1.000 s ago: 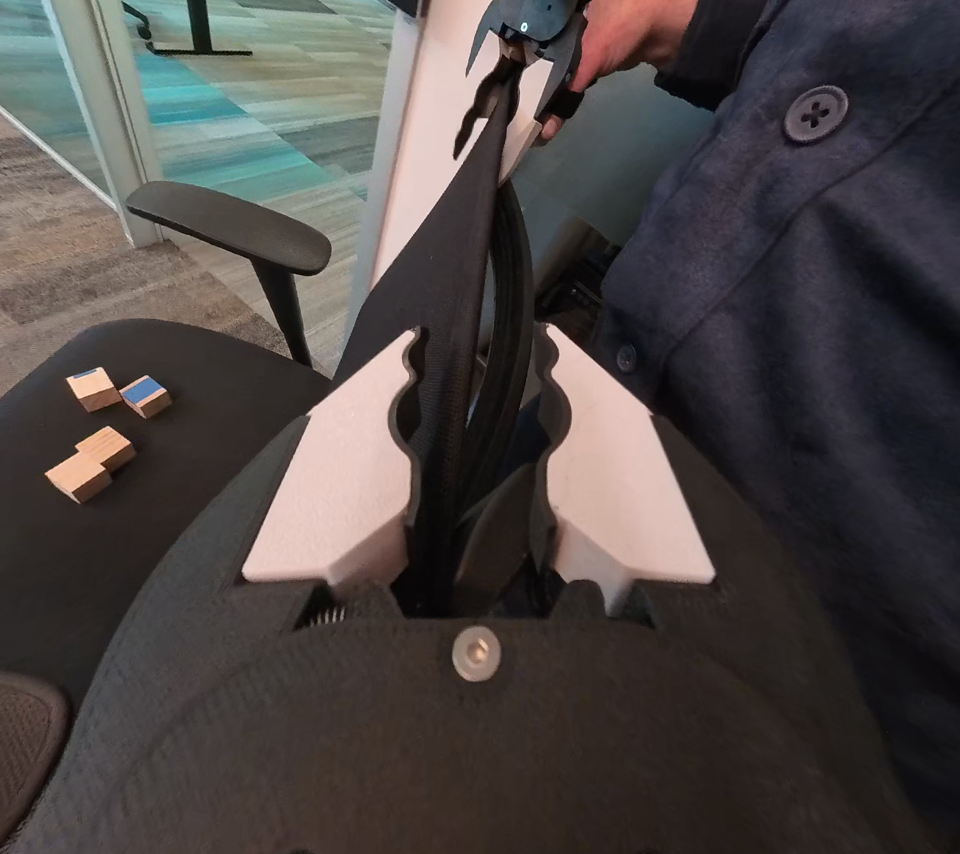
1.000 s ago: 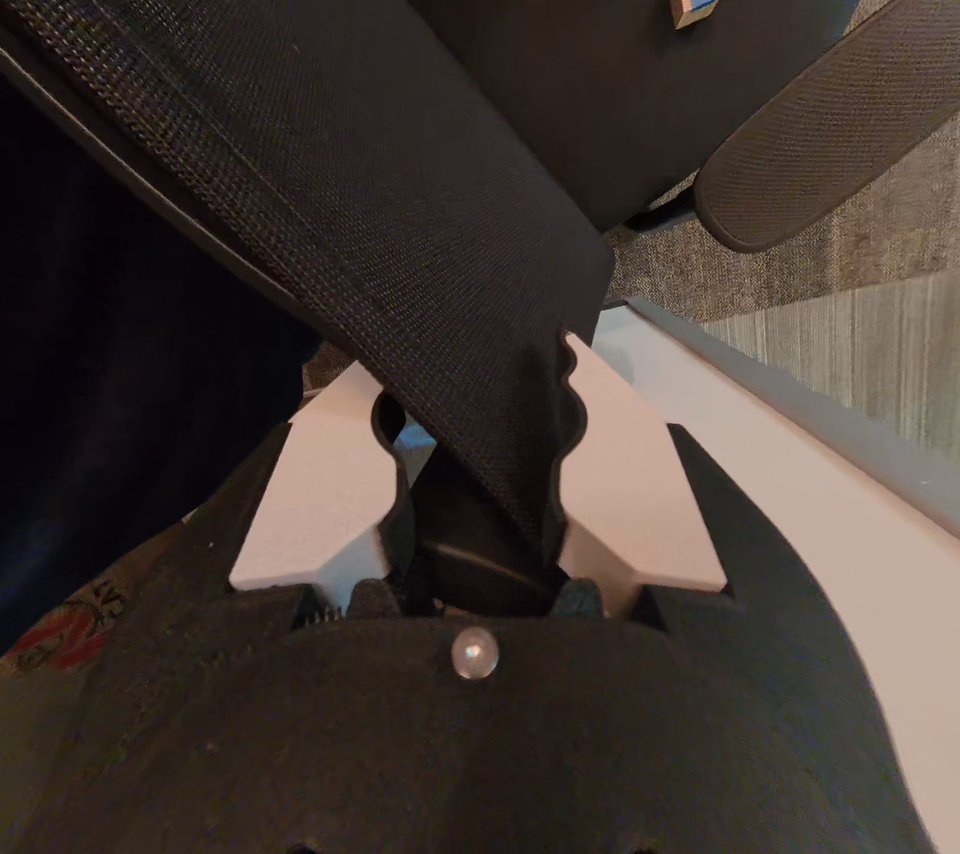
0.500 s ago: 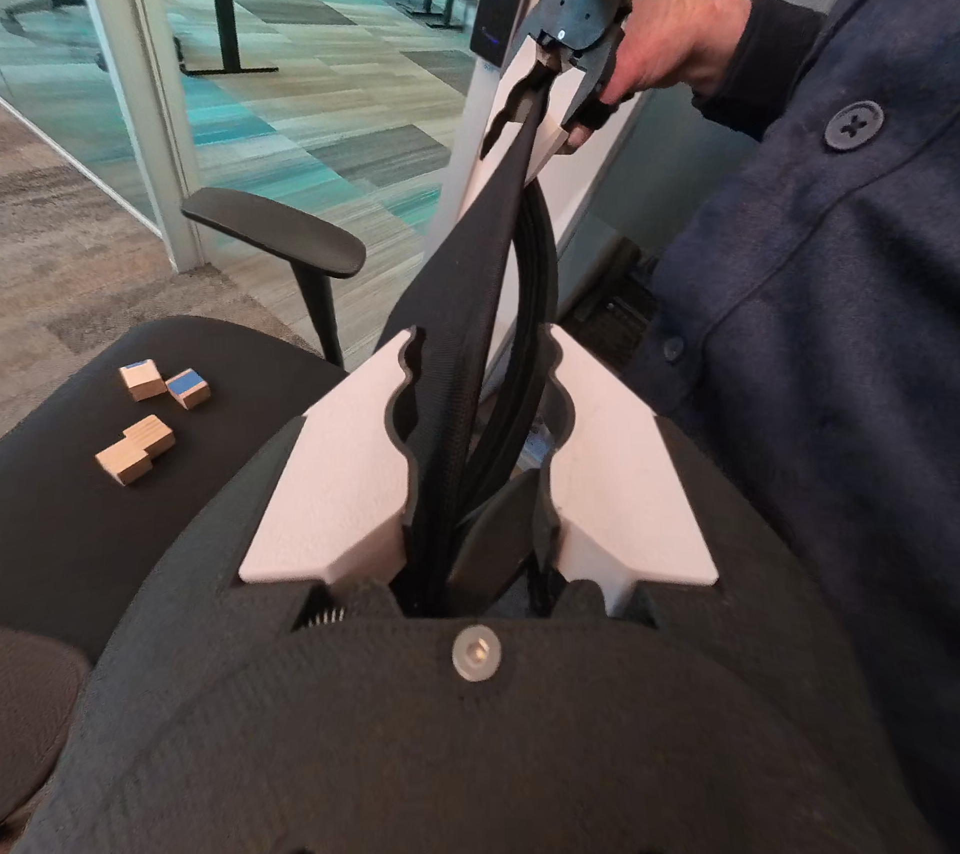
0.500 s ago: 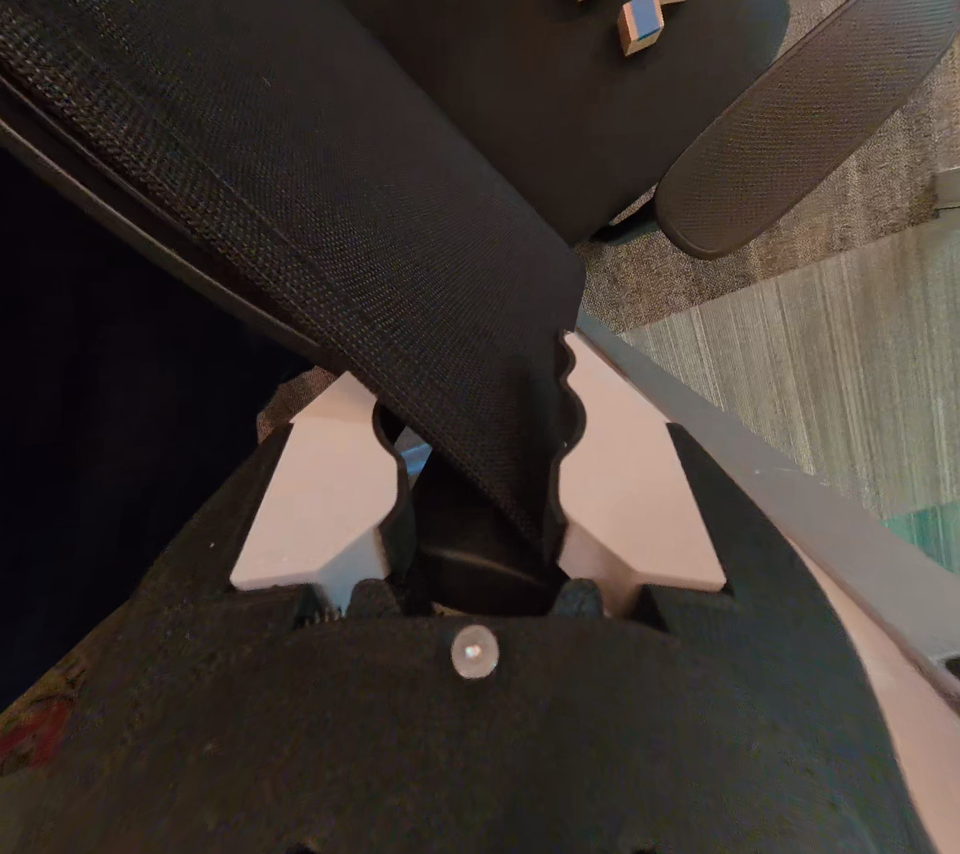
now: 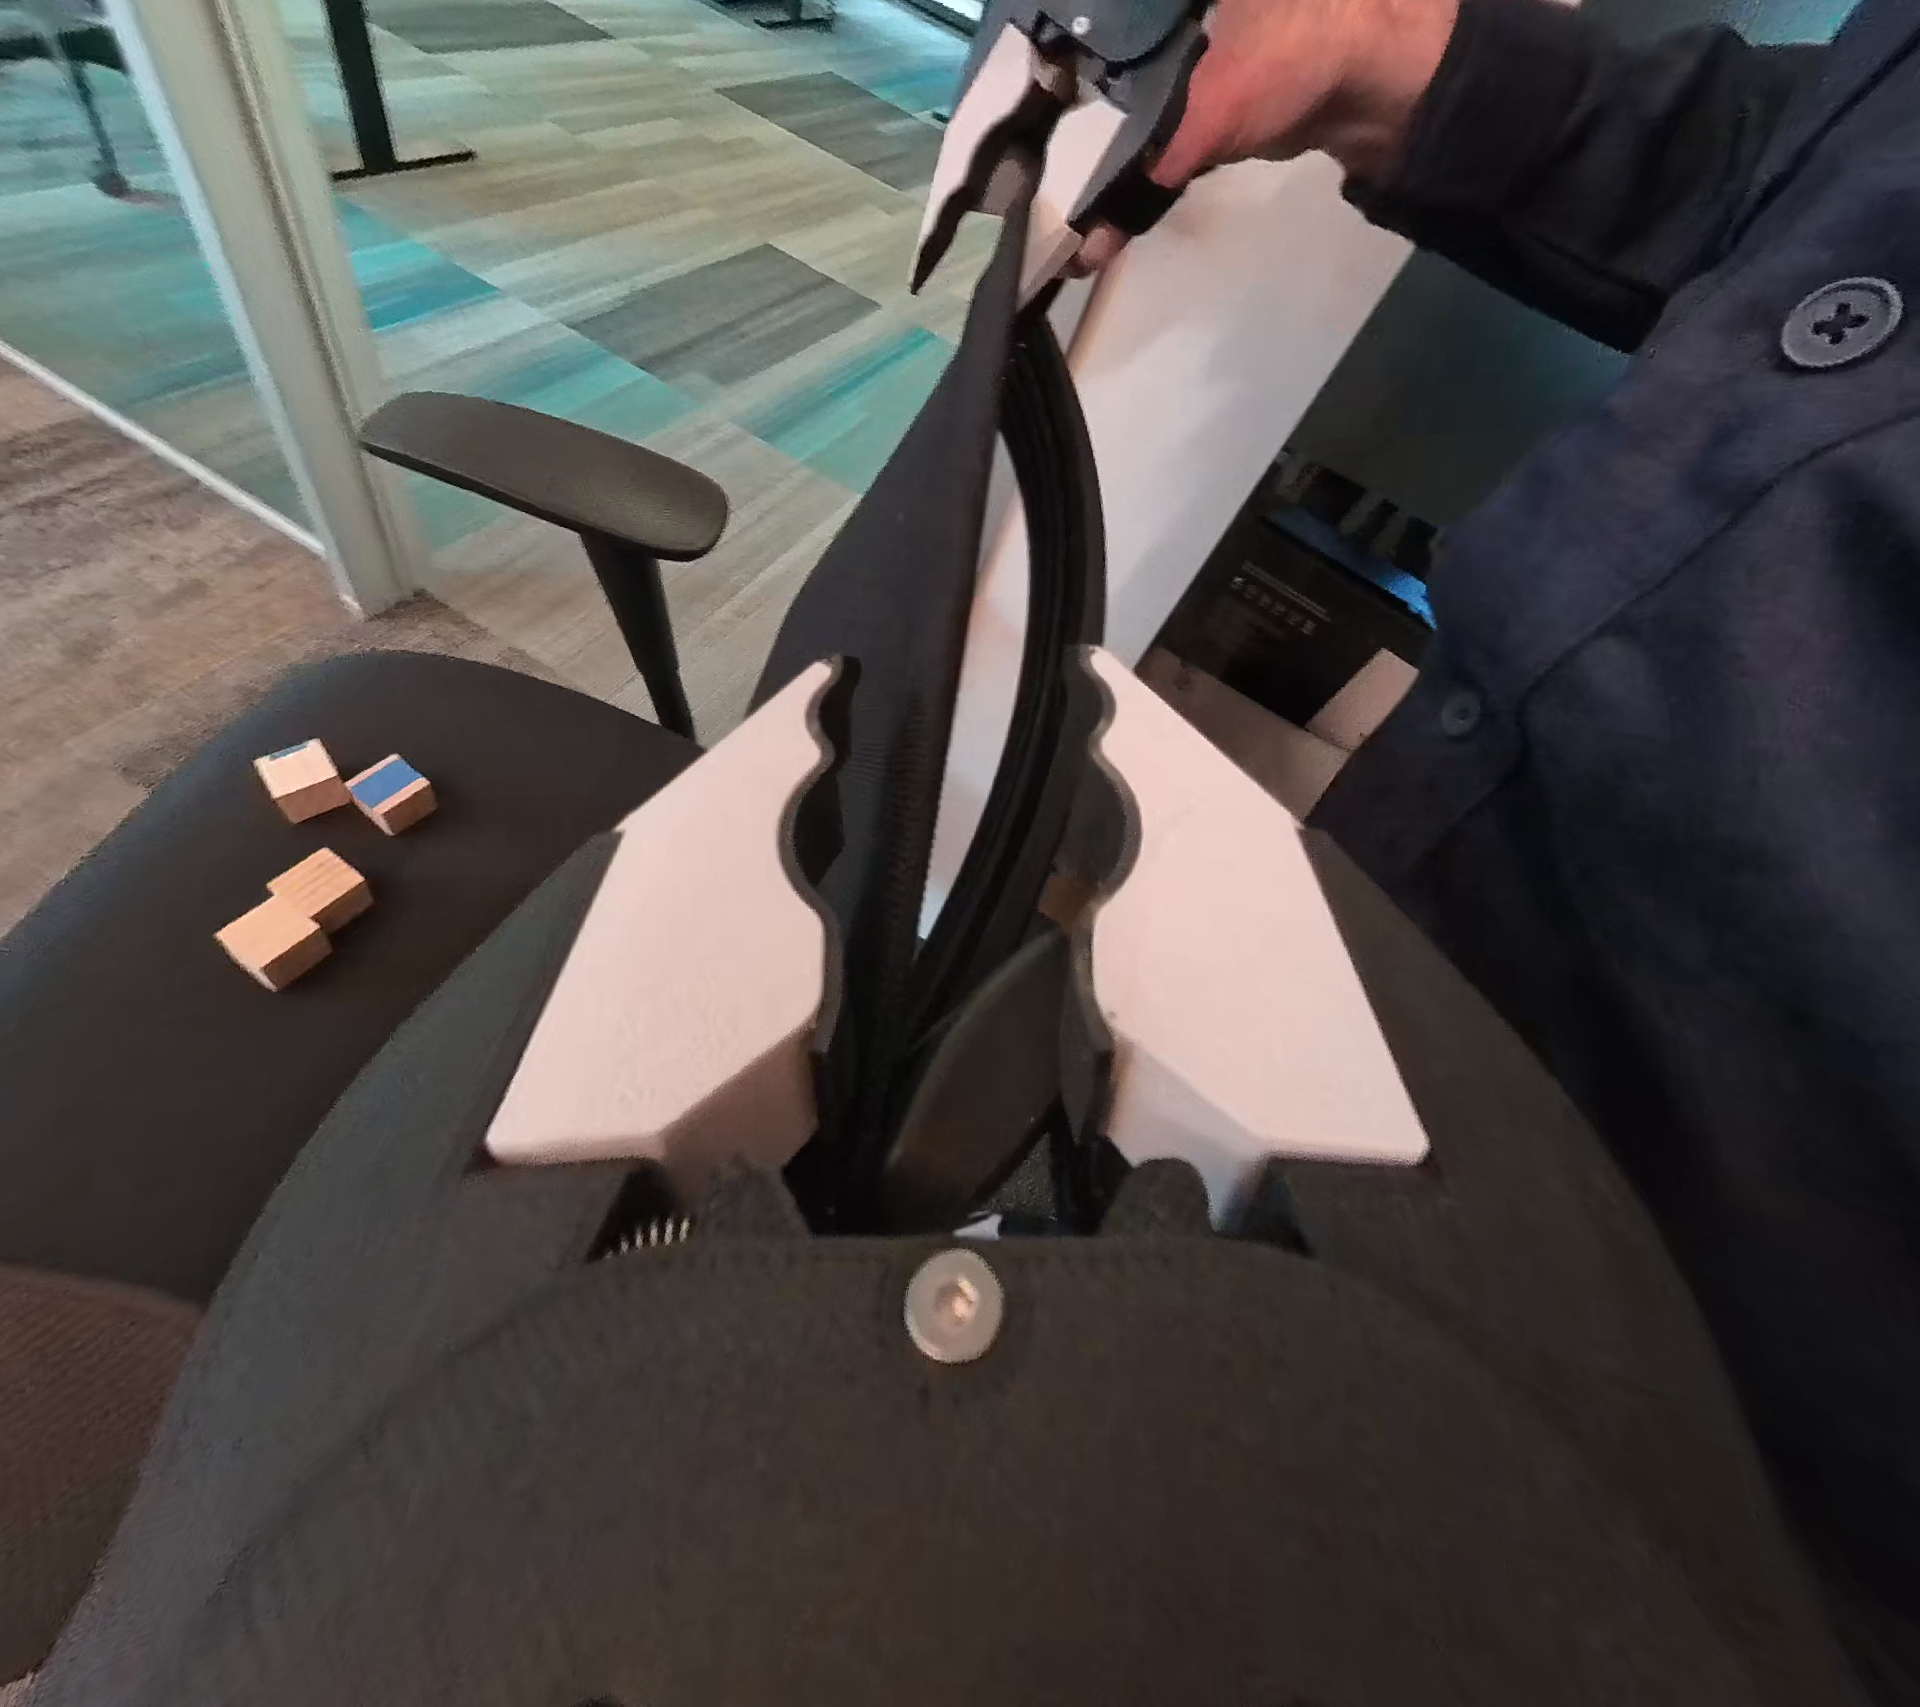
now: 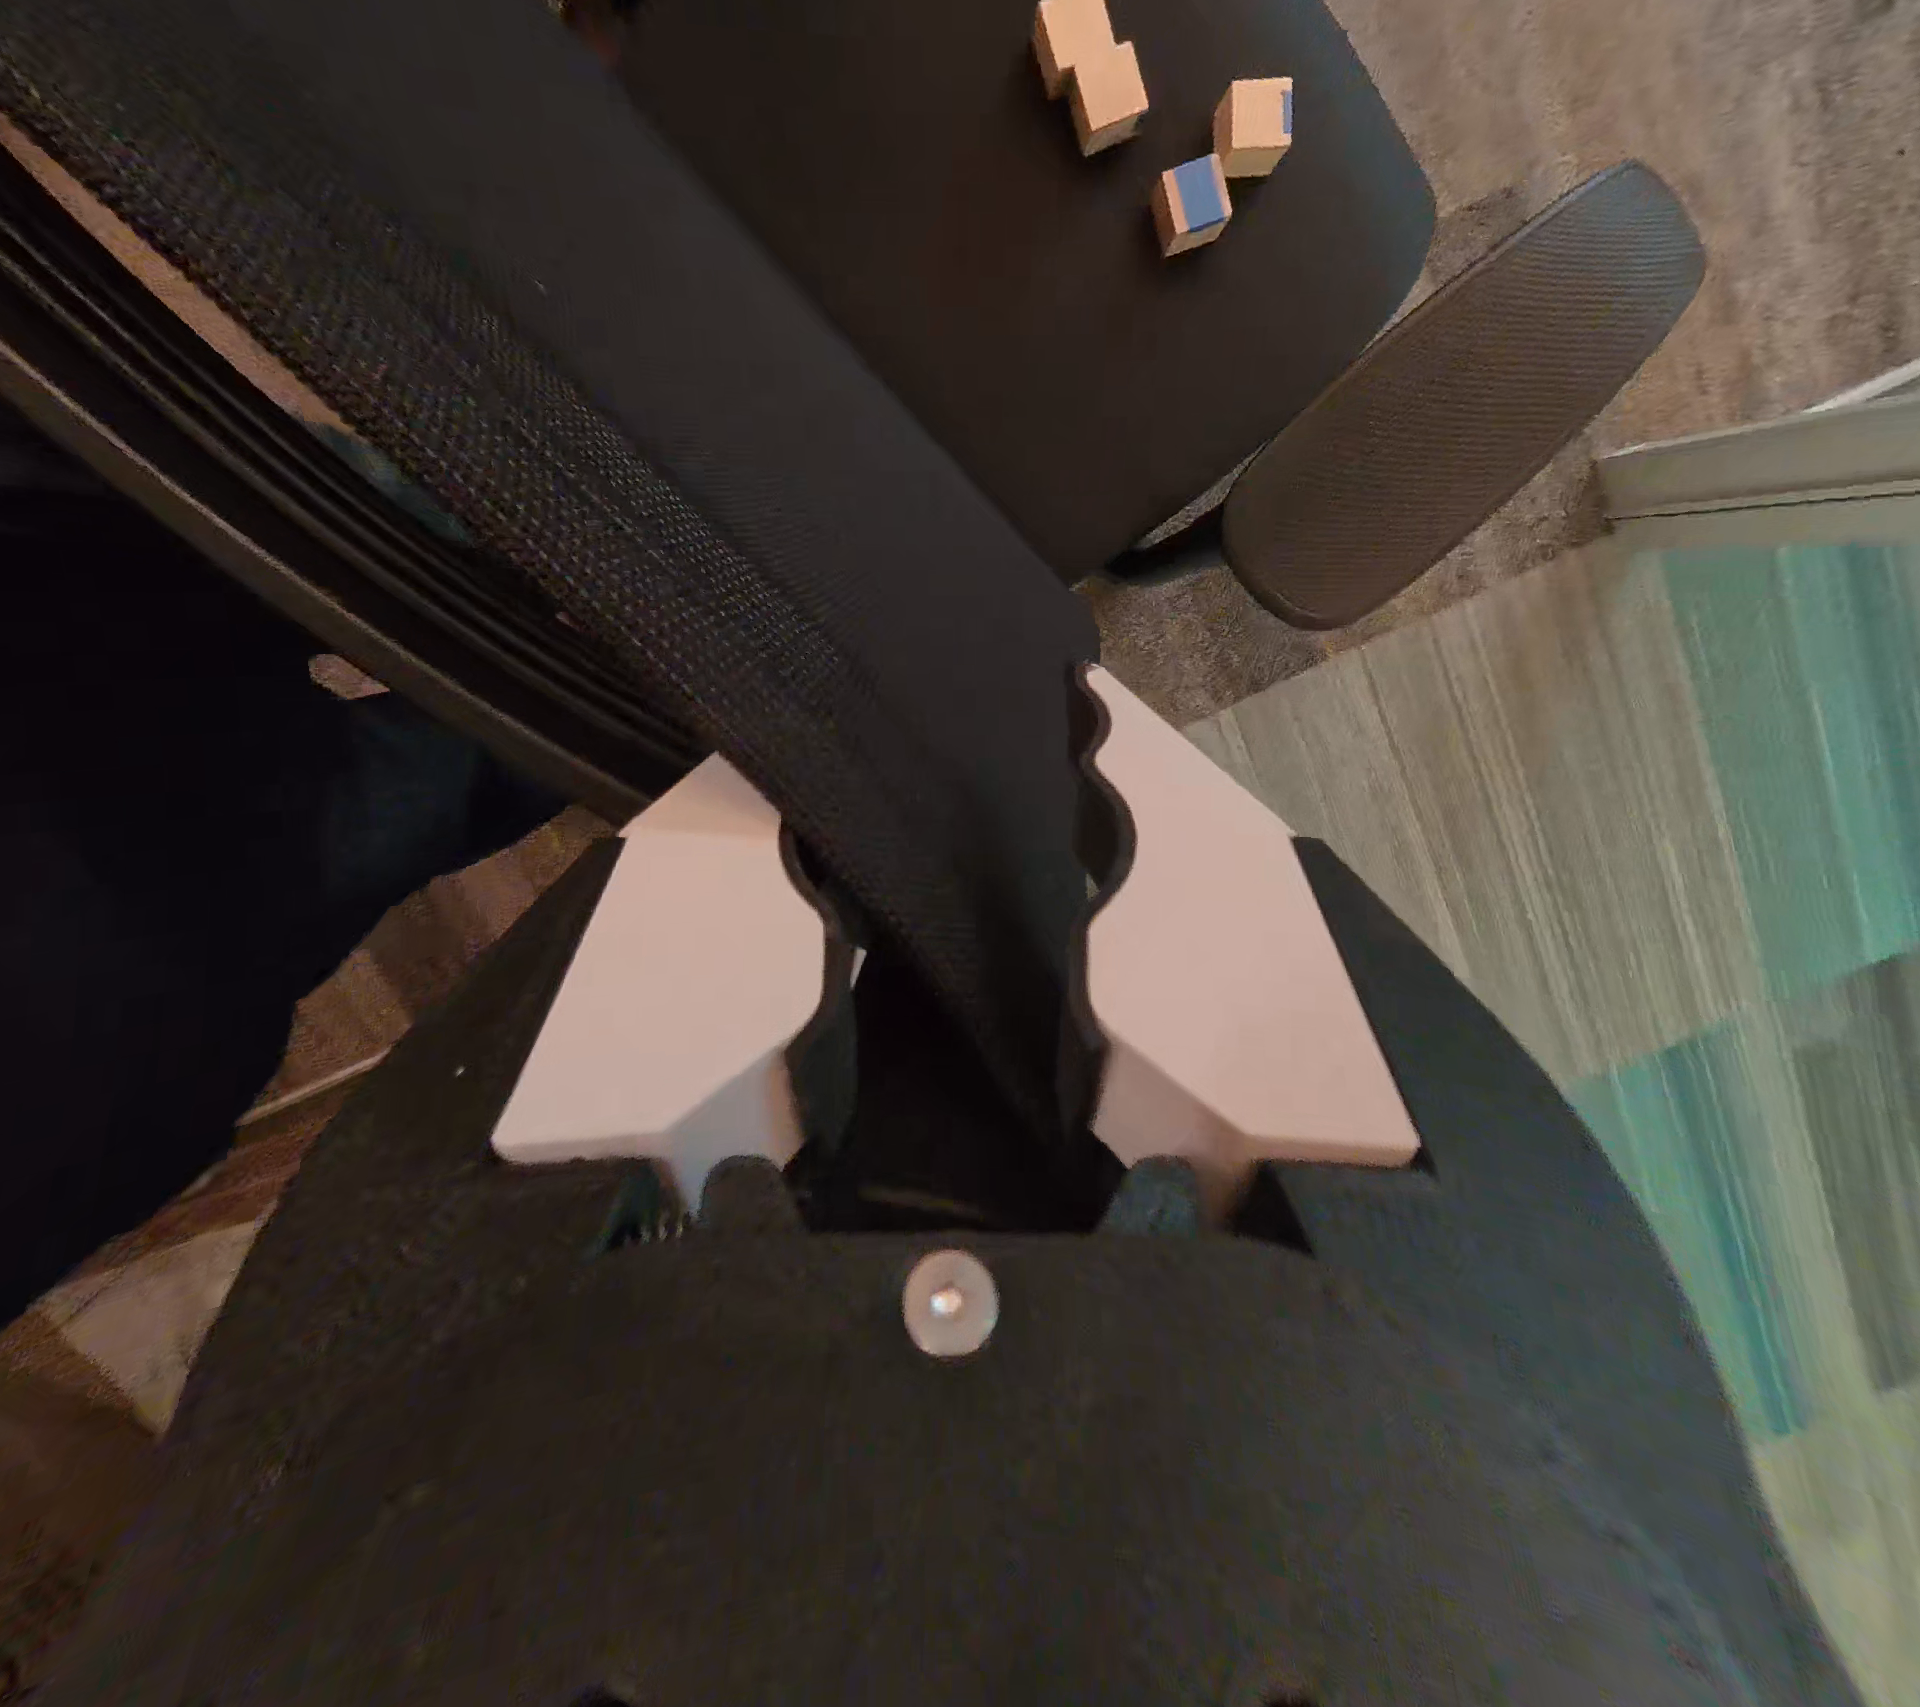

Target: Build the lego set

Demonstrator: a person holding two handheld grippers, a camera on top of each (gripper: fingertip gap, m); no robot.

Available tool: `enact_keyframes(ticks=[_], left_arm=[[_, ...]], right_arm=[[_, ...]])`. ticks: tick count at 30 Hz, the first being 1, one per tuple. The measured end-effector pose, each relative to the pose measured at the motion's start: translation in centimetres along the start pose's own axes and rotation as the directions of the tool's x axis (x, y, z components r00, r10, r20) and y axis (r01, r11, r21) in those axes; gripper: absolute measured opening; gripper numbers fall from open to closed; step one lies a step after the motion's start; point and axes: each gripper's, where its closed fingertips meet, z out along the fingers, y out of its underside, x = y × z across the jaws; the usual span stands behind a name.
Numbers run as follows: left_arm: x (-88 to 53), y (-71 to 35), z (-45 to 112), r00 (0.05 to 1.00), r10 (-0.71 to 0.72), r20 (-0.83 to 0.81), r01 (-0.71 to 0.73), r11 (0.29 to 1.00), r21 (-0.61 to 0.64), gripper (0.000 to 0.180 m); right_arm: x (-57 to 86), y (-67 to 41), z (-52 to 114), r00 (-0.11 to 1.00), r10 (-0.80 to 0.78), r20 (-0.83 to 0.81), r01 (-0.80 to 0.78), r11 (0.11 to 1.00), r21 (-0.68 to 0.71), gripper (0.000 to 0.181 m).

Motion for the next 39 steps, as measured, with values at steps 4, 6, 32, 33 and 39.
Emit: enact_keyframes(ticks=[4,6,32,33,39], left_arm=[[-3.9,-1.2,0.4,0.999,0.018,-0.03,-0.018,1.0,-0.011,0.038],[-6.2,-1.8,0.3,0.999,0.015,-0.031,-0.016,1.0,-0.02,0.038],[-33.4,-9.8,1.1,0.936,-0.111,0.335,0.088,0.993,0.082,0.041],[-34.3,-10.0,0.9,0.927,-0.12,0.356,0.094,0.992,0.089,0.042],[-40.0,-11.0,-1.1,0.875,-0.159,0.457,0.11,0.985,0.134,0.043]], right_arm=[[3.5,-3.1,1.1,0.999,-0.036,-0.008,0.036,0.999,0.015,0.039],[4.8,-4.6,1.7,0.999,-0.051,-0.001,0.051,0.999,0.011,0.038],[29.1,-30.2,13.4,0.887,-0.44,0.136,0.433,0.898,0.083,0.037],[29.7,-31.4,13.9,0.875,-0.46,0.149,0.453,0.888,0.082,0.037],[32.9,-38.7,17.2,0.824,-0.541,0.168,0.532,0.841,0.099,0.038]])
